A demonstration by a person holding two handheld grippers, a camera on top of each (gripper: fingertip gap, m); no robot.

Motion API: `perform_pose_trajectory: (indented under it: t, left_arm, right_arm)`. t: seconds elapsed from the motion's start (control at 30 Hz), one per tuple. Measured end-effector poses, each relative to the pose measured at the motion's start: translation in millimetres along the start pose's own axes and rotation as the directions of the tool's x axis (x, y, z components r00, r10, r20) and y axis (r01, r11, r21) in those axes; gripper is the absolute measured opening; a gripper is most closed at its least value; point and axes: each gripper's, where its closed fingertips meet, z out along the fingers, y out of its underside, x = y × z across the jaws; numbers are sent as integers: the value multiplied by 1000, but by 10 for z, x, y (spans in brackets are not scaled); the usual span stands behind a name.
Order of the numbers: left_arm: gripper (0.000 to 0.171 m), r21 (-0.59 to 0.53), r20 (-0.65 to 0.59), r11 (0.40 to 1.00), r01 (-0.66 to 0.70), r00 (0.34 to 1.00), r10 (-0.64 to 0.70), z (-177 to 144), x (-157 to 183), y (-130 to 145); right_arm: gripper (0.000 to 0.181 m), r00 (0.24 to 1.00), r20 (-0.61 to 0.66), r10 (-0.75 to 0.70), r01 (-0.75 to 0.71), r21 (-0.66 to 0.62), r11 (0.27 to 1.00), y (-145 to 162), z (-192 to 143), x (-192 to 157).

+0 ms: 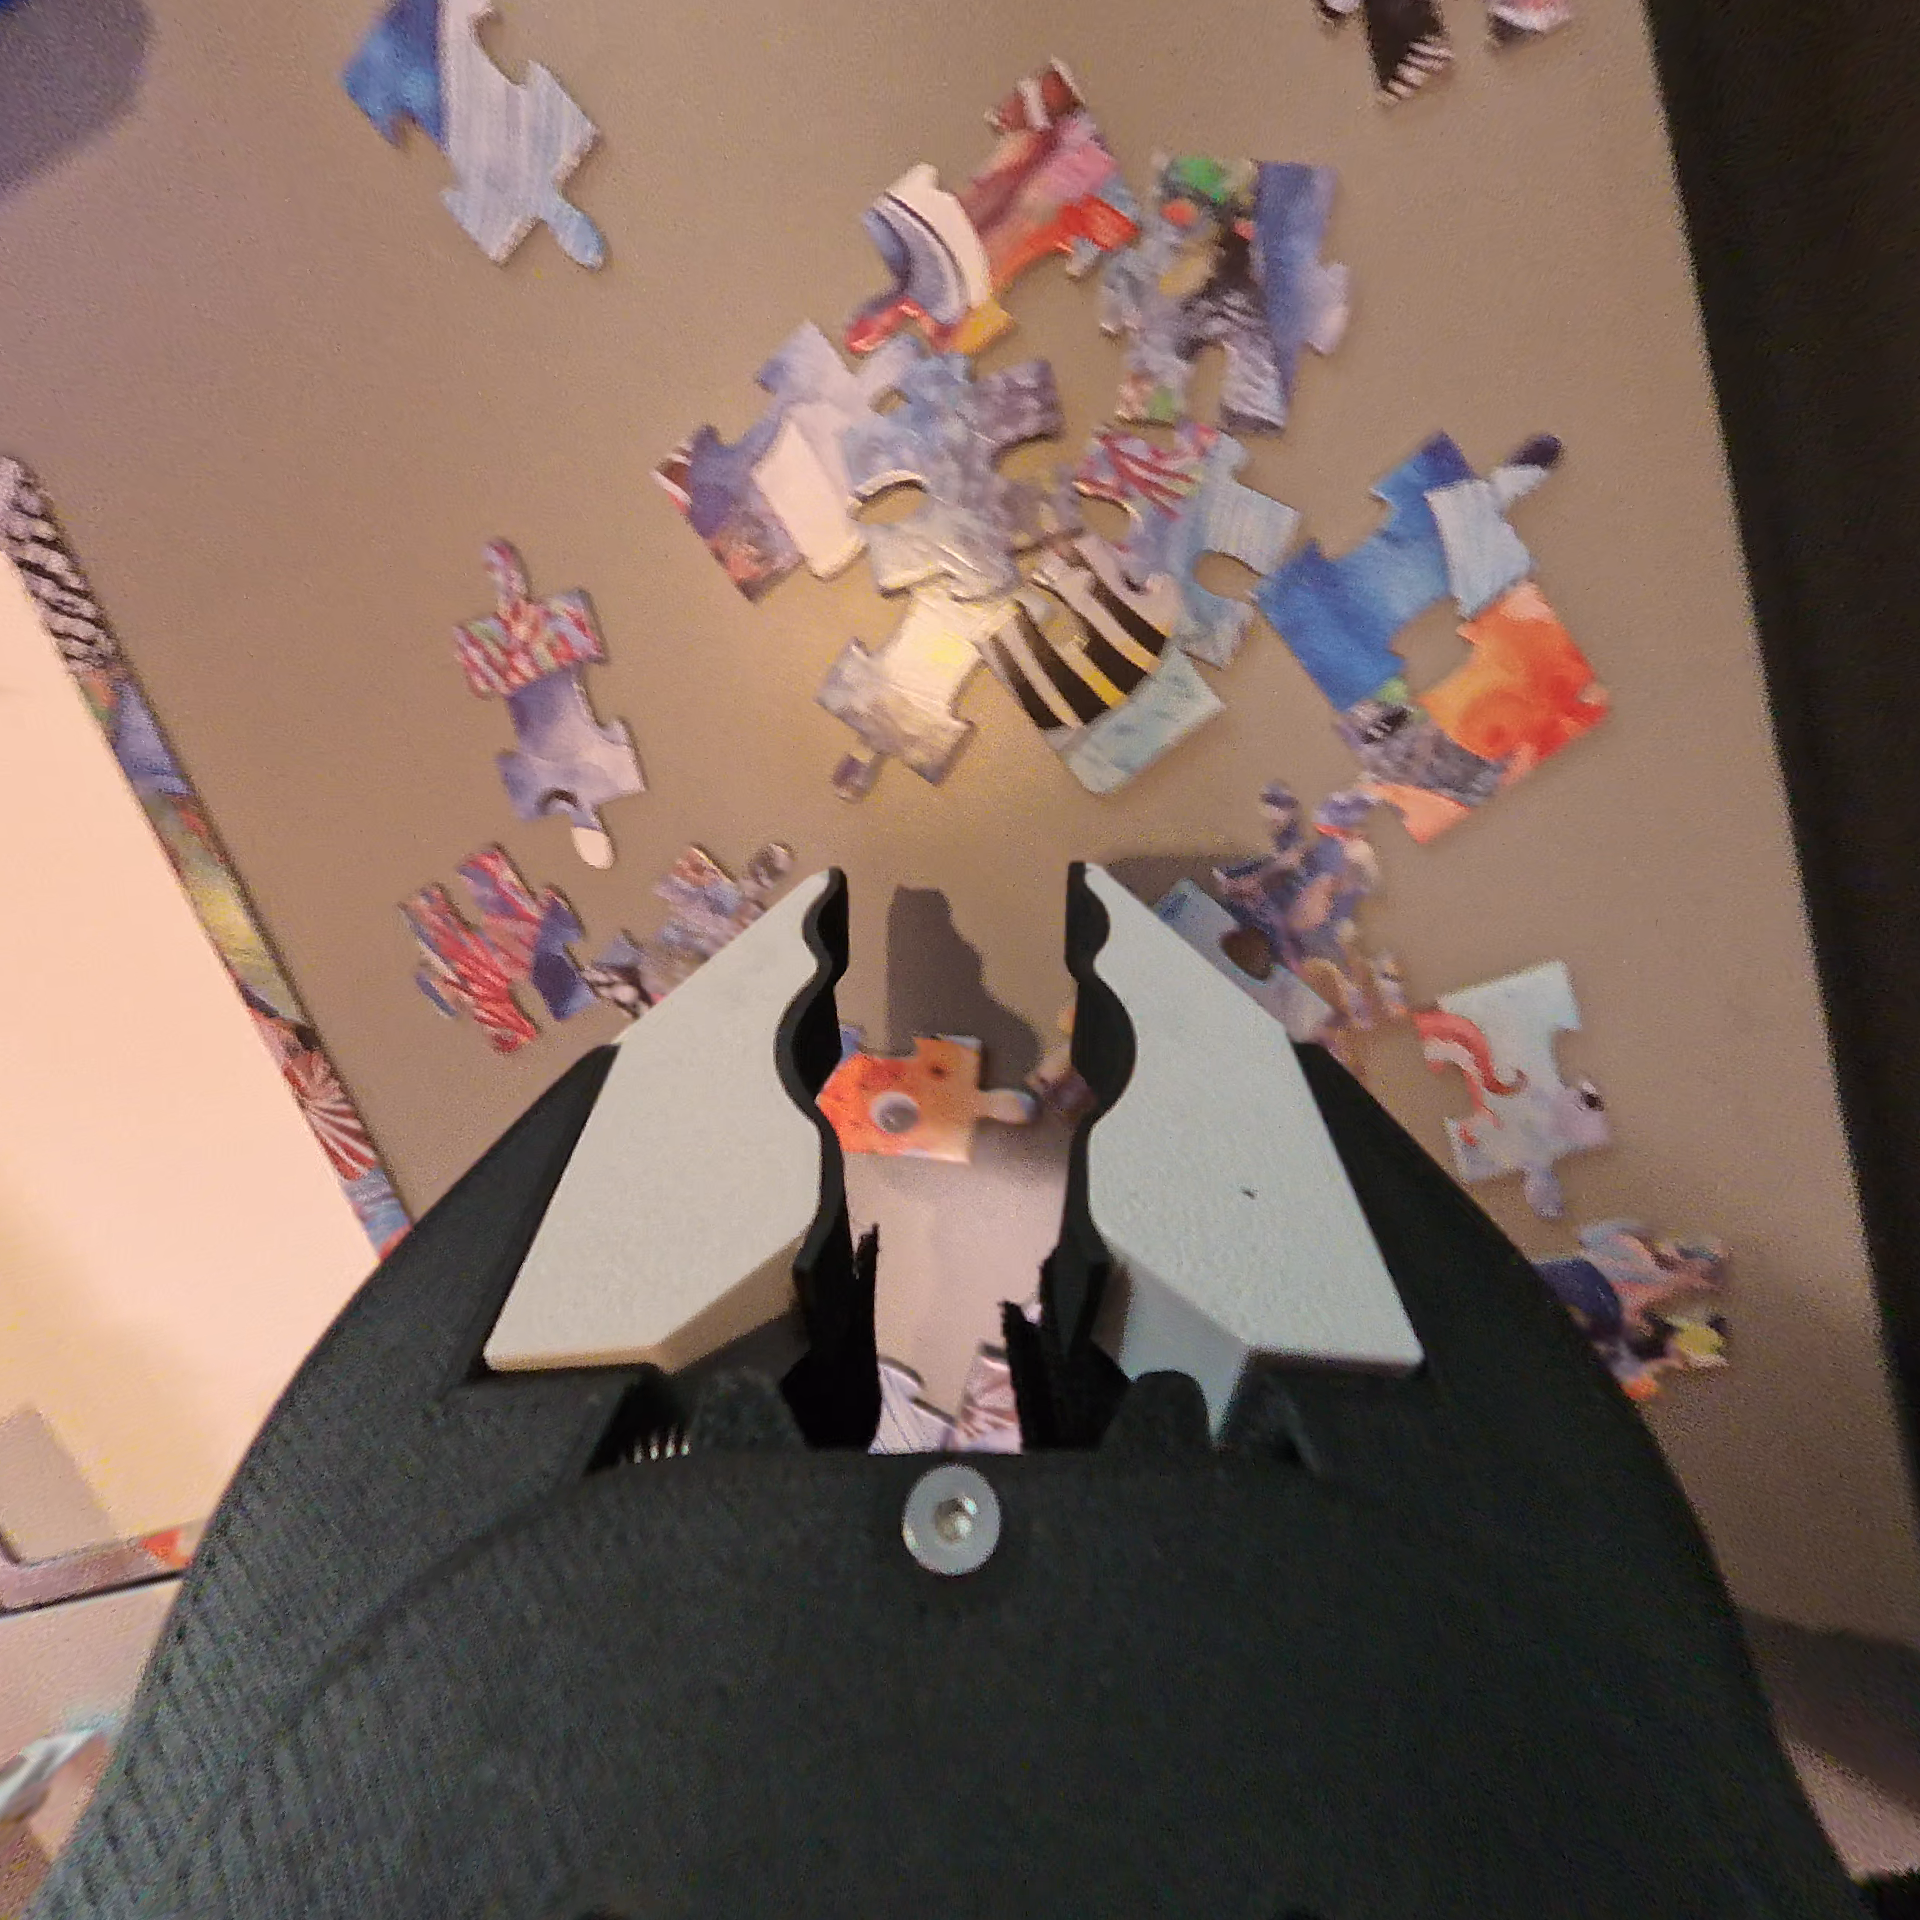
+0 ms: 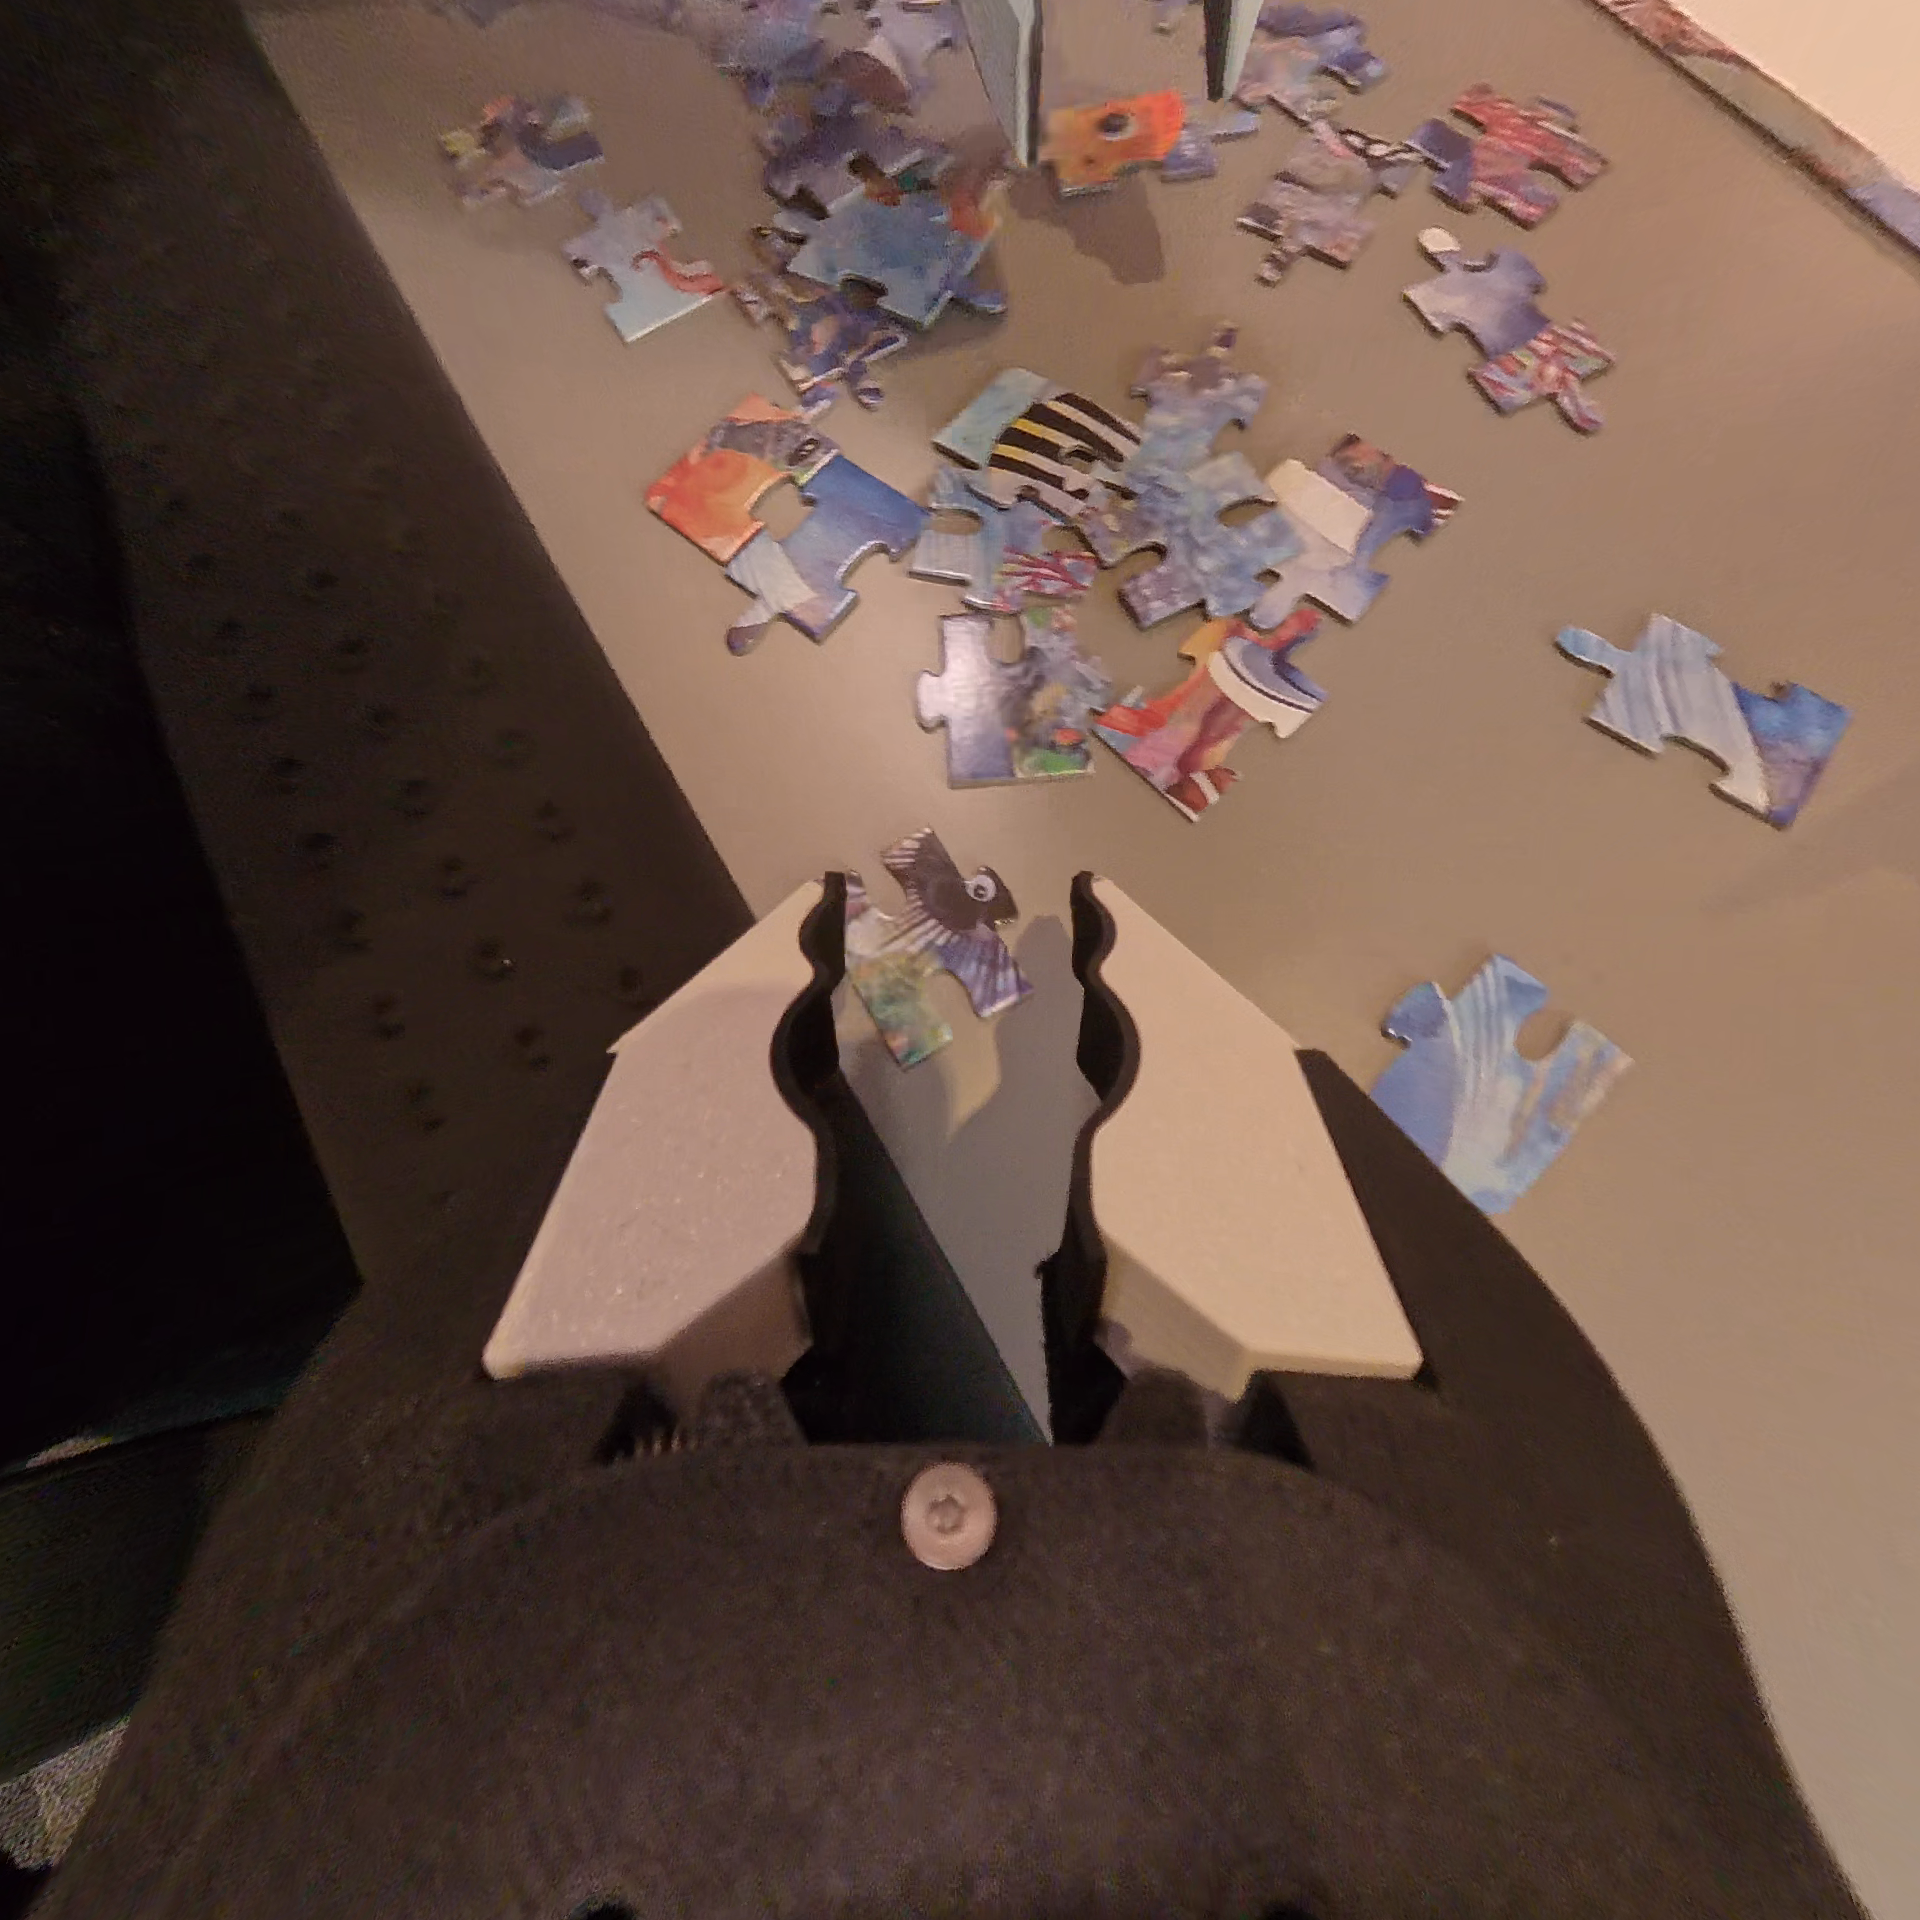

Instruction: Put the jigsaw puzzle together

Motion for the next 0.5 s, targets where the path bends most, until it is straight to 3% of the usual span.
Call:
perform_pose_trajectory:
  t: [0.3,0.5]
  left_arm:
    - [59,-56,-58,997,46,997,-49,-32,619,412]
    - [60,32,-78,999,22,997,-20,41,916,234]
  right_arm:
    - [43,997,57,-42,43,-6,999,-100,113,-157]
    - [43,997,60,-54,56,-27,998,-110,135,-214]
